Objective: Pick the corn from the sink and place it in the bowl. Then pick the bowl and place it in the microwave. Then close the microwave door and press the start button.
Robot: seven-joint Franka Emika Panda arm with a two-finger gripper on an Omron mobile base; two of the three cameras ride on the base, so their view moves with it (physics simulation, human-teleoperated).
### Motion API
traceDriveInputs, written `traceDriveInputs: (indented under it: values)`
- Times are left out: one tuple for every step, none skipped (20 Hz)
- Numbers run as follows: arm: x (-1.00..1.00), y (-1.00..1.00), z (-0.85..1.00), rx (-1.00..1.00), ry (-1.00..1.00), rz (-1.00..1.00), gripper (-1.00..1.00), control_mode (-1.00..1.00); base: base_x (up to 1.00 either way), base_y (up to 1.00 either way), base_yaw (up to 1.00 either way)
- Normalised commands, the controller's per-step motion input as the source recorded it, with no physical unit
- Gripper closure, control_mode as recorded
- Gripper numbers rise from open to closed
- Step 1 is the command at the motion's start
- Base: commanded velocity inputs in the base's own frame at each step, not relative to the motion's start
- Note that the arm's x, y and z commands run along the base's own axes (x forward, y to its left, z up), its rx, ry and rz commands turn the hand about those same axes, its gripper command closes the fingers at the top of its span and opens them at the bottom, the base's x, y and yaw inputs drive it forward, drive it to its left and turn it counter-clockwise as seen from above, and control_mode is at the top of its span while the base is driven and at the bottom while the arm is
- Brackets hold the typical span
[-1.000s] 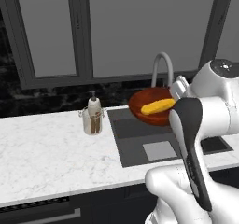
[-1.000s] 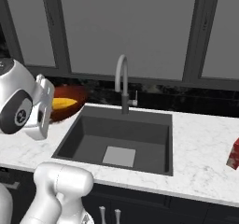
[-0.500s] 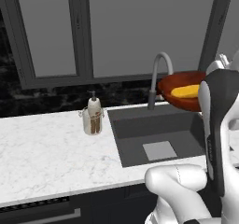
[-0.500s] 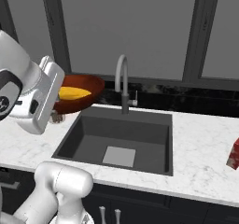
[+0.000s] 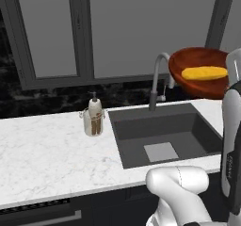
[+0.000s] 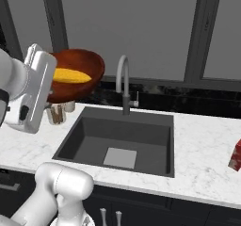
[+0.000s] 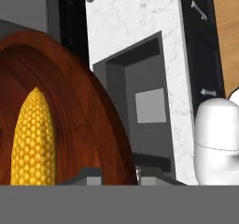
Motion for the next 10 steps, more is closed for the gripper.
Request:
traceDriveInputs:
  values:
    - [-0.09, 0.14, -0.02, 0.11, -0.33, 0.0, 1.0, -1.0, 0.0, 0.0, 0.0]
    - [0.0, 0.01, -0.18, 0.16, -0.21, 0.0, 1.0, -1.0, 0.0, 0.0, 0.0]
    - [0.0, 0.0, -0.16, 0.13, -0.25, 0.0, 1.0, -1.0, 0.0, 0.0, 0.0]
    - [0.0, 0.01, -0.24, 0.11, -0.21, 0.0, 1.0, -1.0, 0.0, 0.0, 0.0]
    - [0.28, 0.21, -0.34, 0.08, -0.08, 0.0, 1.0, -1.0, 0.0, 0.0, 0.0]
    - [0.25, 0.24, -0.36, 0.07, -0.09, 0.0, 1.0, -1.0, 0.0, 0.0, 0.0]
    - [0.21, 0.18, -0.25, 0.06, -0.13, 0.0, 1.0, -1.0, 0.0, 0.0, 0.0]
    - [0.0, 0.06, 0.0, 0.02, -0.21, 0.0, 1.0, -1.0, 0.0, 0.0, 0.0]
    - [0.0, 0.0, 0.1, 0.04, -0.09, 0.0, 1.0, -1.0, 0.0, 0.0, 0.0]
    - [-0.01, 0.0, 0.29, 0.01, -0.06, 0.0, 1.0, -1.0, 0.0, 0.0, 0.0]
